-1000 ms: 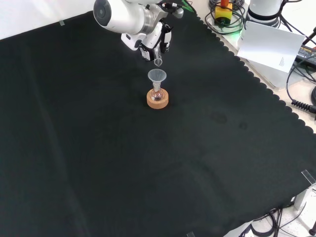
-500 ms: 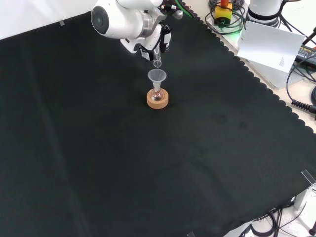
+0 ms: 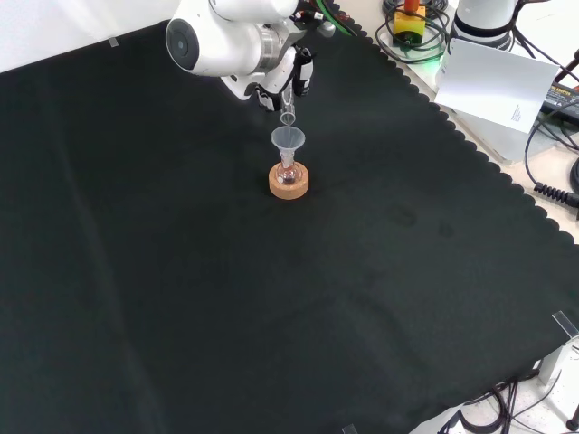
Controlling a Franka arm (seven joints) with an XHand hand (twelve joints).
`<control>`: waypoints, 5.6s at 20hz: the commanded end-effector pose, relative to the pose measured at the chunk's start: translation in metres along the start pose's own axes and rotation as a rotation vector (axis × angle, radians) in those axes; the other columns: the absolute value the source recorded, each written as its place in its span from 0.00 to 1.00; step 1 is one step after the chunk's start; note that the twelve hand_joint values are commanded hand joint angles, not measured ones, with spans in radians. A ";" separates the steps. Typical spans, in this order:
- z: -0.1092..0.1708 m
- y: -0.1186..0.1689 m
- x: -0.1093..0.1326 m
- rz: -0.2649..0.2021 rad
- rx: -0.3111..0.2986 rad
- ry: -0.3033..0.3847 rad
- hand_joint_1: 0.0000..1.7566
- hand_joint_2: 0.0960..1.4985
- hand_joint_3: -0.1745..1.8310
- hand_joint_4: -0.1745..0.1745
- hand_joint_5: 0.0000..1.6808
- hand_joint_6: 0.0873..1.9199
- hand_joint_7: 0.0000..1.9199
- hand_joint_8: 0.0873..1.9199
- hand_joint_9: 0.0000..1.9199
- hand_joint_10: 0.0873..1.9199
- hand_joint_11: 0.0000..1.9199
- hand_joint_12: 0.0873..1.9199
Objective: Pour the water from the graduated cylinder into the round-bottom flask.
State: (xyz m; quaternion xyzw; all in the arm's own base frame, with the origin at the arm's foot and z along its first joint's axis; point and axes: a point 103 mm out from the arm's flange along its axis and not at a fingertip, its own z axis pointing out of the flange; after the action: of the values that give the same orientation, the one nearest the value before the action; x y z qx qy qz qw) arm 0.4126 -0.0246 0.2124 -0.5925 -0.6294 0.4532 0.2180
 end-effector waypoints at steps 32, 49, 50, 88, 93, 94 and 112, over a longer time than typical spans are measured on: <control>-0.009 -0.001 0.005 0.078 0.091 -0.039 0.85 0.72 0.09 0.24 0.53 0.41 0.40 0.64 0.56 0.51 0.54 0.41; -0.015 -0.004 0.008 0.094 0.124 -0.056 0.85 0.72 0.09 0.24 0.53 0.42 0.40 0.64 0.56 0.51 0.54 0.41; -0.015 -0.004 0.008 0.095 0.127 -0.058 0.85 0.72 0.09 0.24 0.53 0.42 0.40 0.64 0.56 0.51 0.54 0.41; -0.023 -0.014 0.030 0.010 -0.017 -0.028 0.85 0.72 0.09 0.24 0.53 0.42 0.40 0.63 0.56 0.51 0.54 0.40; -0.019 -0.014 0.017 -0.095 -0.120 0.056 0.85 0.72 0.09 0.24 0.53 0.42 0.40 0.63 0.56 0.51 0.54 0.40; -0.019 -0.014 0.015 -0.102 -0.130 0.062 0.85 0.72 0.09 0.24 0.53 0.42 0.40 0.63 0.56 0.51 0.54 0.40; -0.012 -0.008 -0.014 -0.362 -0.482 0.296 0.85 0.72 0.09 0.25 0.53 0.43 0.40 0.63 0.56 0.51 0.54 0.39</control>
State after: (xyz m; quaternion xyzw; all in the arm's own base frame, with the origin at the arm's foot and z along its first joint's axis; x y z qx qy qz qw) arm 0.4175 -0.0362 0.2334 -0.5953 -0.7306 0.2273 0.2452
